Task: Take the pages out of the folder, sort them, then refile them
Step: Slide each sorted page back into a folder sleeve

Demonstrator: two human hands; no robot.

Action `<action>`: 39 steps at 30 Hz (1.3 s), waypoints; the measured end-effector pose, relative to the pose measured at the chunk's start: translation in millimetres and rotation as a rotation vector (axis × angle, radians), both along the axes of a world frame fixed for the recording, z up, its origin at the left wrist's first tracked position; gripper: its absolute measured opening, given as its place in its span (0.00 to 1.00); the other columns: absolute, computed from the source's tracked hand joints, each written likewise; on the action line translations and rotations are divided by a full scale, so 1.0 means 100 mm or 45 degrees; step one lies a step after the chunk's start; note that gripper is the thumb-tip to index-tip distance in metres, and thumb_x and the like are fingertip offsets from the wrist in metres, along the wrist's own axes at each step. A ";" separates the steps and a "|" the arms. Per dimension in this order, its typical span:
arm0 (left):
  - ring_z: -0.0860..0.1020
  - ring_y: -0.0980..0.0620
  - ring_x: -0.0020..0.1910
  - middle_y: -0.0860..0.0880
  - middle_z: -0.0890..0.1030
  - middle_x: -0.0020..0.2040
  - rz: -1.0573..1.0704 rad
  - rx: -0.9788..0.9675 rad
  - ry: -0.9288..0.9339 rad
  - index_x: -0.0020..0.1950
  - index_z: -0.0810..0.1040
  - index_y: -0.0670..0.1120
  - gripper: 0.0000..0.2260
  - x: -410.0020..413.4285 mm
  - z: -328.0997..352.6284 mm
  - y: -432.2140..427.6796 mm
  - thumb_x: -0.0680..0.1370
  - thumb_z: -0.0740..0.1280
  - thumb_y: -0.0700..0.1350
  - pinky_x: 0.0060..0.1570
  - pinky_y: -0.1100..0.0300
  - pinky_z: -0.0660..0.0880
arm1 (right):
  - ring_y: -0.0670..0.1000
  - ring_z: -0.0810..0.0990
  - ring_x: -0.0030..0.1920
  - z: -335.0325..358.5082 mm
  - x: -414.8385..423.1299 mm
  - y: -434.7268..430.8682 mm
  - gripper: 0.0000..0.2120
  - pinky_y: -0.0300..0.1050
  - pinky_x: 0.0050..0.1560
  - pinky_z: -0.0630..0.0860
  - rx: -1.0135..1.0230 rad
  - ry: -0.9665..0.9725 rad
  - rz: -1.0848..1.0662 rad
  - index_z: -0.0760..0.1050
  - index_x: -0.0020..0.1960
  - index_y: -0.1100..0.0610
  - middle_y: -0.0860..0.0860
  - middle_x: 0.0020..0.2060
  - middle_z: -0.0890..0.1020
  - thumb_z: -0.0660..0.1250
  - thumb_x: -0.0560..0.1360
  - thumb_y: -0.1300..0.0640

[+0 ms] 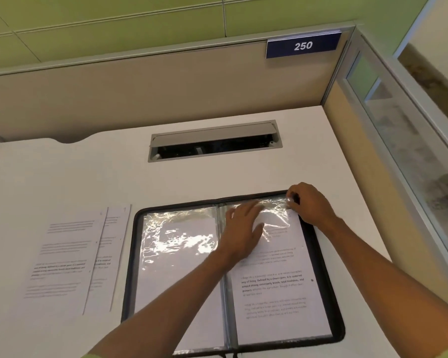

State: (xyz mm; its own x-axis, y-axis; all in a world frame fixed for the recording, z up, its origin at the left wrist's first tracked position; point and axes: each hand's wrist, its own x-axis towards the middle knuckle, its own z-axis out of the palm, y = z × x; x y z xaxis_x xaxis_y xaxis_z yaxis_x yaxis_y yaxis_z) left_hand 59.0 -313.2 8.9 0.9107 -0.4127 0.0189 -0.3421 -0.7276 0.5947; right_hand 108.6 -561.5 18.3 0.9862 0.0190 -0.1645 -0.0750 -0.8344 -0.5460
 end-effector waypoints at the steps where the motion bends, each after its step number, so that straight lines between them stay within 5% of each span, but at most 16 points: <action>1: 0.63 0.50 0.80 0.50 0.67 0.81 0.018 0.001 -0.030 0.78 0.70 0.51 0.21 -0.12 -0.07 0.07 0.85 0.62 0.49 0.78 0.47 0.55 | 0.57 0.79 0.55 -0.02 -0.07 0.05 0.11 0.55 0.55 0.77 -0.058 -0.065 -0.063 0.79 0.59 0.54 0.52 0.54 0.81 0.72 0.76 0.58; 5: 0.56 0.53 0.83 0.50 0.59 0.84 0.121 -0.027 -0.027 0.82 0.66 0.50 0.22 -0.45 -0.29 0.27 0.87 0.57 0.48 0.83 0.49 0.49 | 0.57 0.73 0.69 -0.03 -0.71 0.58 0.22 0.56 0.69 0.72 0.028 -0.329 -0.340 0.71 0.73 0.58 0.56 0.69 0.76 0.66 0.79 0.60; 9: 0.45 0.56 0.85 0.54 0.49 0.85 0.070 0.069 0.035 0.85 0.56 0.52 0.25 -0.53 -0.46 0.30 0.88 0.52 0.53 0.83 0.48 0.46 | 0.50 0.55 0.82 -0.28 -1.65 1.35 0.30 0.52 0.81 0.54 0.011 -0.287 -0.067 0.58 0.82 0.56 0.52 0.82 0.59 0.60 0.81 0.63; 16: 0.41 0.54 0.85 0.52 0.48 0.86 0.072 0.333 -0.074 0.86 0.51 0.53 0.27 -0.59 -0.53 0.23 0.88 0.47 0.58 0.83 0.45 0.45 | 0.54 0.53 0.82 -0.62 -2.51 1.43 0.29 0.53 0.80 0.49 -0.275 -0.111 -0.096 0.54 0.83 0.58 0.55 0.82 0.55 0.50 0.84 0.48; 22: 0.41 0.53 0.85 0.52 0.47 0.86 0.076 0.362 -0.088 0.86 0.50 0.53 0.27 -0.61 -0.55 0.22 0.88 0.49 0.58 0.83 0.44 0.46 | 0.59 0.45 0.83 -0.62 -3.01 1.23 0.31 0.56 0.81 0.44 -0.417 0.064 -0.463 0.45 0.84 0.51 0.60 0.83 0.45 0.46 0.83 0.44; 26: 0.41 0.53 0.85 0.53 0.46 0.86 0.075 0.329 -0.089 0.86 0.50 0.53 0.27 -0.62 -0.54 0.22 0.88 0.50 0.57 0.83 0.43 0.47 | 0.64 0.49 0.82 -0.57 -3.16 1.22 0.30 0.54 0.81 0.35 -0.427 0.116 -0.597 0.46 0.84 0.49 0.65 0.81 0.49 0.46 0.83 0.46; 30: 0.40 0.53 0.85 0.53 0.46 0.86 0.072 0.326 -0.081 0.86 0.50 0.53 0.27 -0.62 -0.55 0.22 0.88 0.49 0.58 0.83 0.43 0.47 | 0.64 0.50 0.82 -0.56 -3.12 1.30 0.44 0.54 0.80 0.37 -0.396 0.098 -0.497 0.49 0.84 0.52 0.66 0.80 0.53 0.71 0.76 0.58; 34: 0.40 0.54 0.84 0.53 0.46 0.86 0.072 0.336 -0.081 0.86 0.50 0.53 0.27 -0.61 -0.54 0.23 0.88 0.48 0.59 0.83 0.44 0.45 | 0.62 0.51 0.82 -0.52 -3.09 1.36 0.49 0.59 0.81 0.50 -0.403 0.107 -0.524 0.44 0.84 0.52 0.65 0.81 0.54 0.73 0.74 0.62; 39: 0.41 0.54 0.85 0.52 0.47 0.86 0.069 0.282 -0.063 0.86 0.50 0.53 0.27 -0.60 -0.50 0.23 0.88 0.48 0.59 0.83 0.47 0.42 | 0.60 0.62 0.78 -0.42 -3.03 1.49 0.58 0.61 0.72 0.67 -0.260 -0.093 -0.460 0.51 0.83 0.54 0.62 0.77 0.66 0.80 0.63 0.70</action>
